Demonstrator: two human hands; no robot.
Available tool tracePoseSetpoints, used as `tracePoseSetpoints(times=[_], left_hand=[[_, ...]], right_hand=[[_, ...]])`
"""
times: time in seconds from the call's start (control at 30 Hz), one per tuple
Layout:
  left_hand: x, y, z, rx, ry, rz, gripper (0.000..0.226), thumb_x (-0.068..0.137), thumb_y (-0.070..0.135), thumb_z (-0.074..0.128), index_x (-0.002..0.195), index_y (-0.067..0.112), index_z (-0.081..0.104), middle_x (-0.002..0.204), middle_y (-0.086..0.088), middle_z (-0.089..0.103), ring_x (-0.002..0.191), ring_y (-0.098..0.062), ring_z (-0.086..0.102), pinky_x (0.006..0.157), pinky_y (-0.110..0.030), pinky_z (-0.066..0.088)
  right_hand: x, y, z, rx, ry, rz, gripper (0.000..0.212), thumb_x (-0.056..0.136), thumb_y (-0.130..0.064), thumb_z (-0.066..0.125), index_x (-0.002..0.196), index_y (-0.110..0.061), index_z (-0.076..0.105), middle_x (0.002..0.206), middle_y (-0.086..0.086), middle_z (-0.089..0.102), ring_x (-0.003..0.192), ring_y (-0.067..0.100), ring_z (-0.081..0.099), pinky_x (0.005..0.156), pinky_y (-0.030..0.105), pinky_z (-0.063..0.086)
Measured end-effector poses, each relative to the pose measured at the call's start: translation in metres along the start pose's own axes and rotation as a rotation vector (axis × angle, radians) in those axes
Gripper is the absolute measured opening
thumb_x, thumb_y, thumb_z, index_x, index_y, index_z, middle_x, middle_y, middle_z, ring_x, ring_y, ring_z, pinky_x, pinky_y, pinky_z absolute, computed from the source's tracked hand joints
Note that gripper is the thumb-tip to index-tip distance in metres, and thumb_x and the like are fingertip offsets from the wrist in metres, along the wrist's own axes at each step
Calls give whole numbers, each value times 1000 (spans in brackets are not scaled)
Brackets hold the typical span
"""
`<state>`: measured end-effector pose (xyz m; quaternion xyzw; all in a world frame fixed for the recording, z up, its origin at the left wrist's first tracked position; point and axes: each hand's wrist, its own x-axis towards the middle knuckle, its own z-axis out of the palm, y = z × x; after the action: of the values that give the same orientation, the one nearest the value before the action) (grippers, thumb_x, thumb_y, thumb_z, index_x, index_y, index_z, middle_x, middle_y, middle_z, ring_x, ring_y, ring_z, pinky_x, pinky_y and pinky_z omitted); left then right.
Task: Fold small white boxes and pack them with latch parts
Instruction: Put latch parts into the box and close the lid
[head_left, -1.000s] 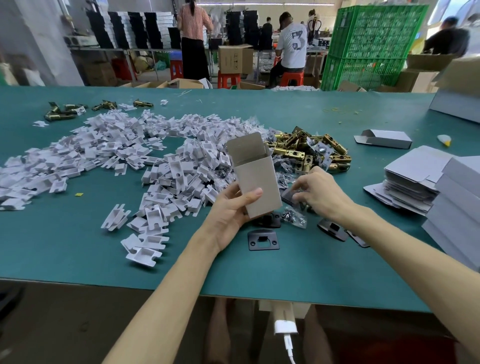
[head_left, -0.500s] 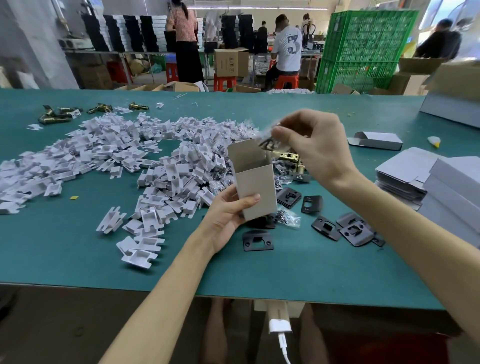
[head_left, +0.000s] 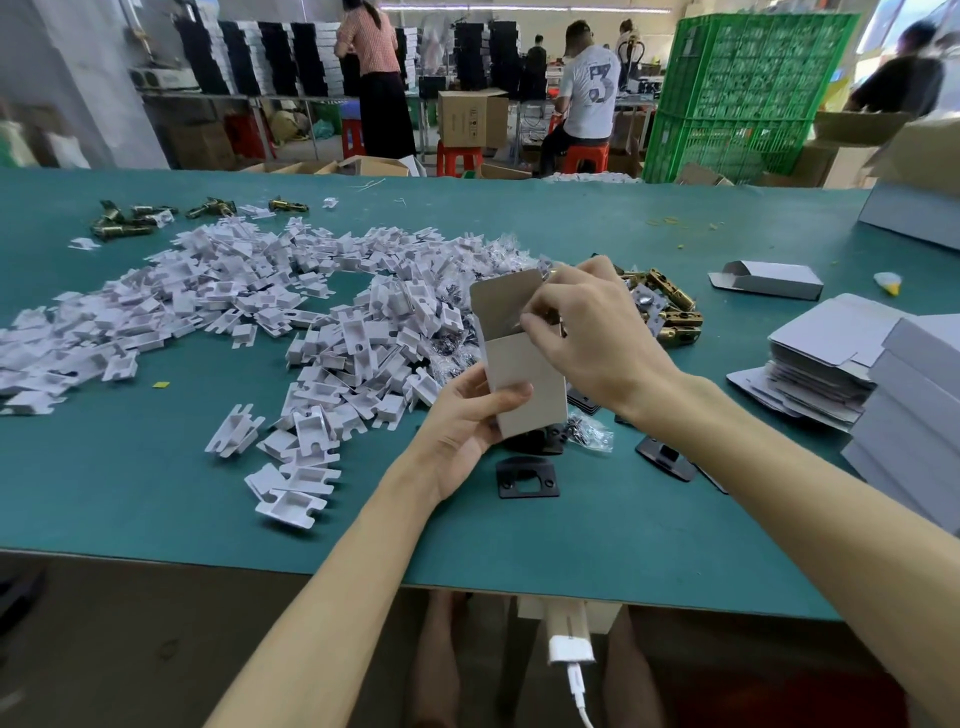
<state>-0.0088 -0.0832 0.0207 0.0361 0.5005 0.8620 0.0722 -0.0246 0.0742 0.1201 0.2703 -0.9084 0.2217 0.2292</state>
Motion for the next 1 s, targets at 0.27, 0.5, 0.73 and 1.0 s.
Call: tracePoseSetpoints(times=[0.27, 0.5, 0.73, 1.0], left_hand=[[0, 0, 0, -4, -5, 0, 55, 80, 2, 75, 134, 6, 64, 125, -12, 72, 116, -30, 68, 89, -41, 60], [-1, 0, 1, 8, -19, -1, 57, 81, 2, 75, 137, 6, 62, 125, -12, 71, 113, -27, 68, 84, -38, 60], [0, -1, 1, -37, -13, 8, 46, 86, 4, 76, 130, 11, 67, 122, -11, 72, 110, -28, 69, 86, -42, 61], [-2, 0, 1, 79, 3, 6, 52, 94, 34, 71, 138, 8, 61, 116, -16, 73, 97, -30, 73, 55, -36, 61]], right_hand=[[-1, -3, -2, -58, 84, -82, 23, 98, -4, 59, 115, -12, 72, 113, 5, 65, 111, 28, 47, 97, 35, 35], [-9, 3, 4, -369, -31, -128, 26, 90, -5, 57, 104, -19, 75, 100, -8, 72, 124, 18, 41, 106, 40, 12], [-19, 5, 7, 76, 87, -45, 40, 97, -11, 61, 136, -14, 55, 132, 5, 54, 122, 25, 50, 105, 40, 37], [-31, 19, 23, 611, -10, 294, 59, 94, -20, 72, 148, -29, 48, 110, -7, 68, 92, 7, 70, 86, 38, 60]])
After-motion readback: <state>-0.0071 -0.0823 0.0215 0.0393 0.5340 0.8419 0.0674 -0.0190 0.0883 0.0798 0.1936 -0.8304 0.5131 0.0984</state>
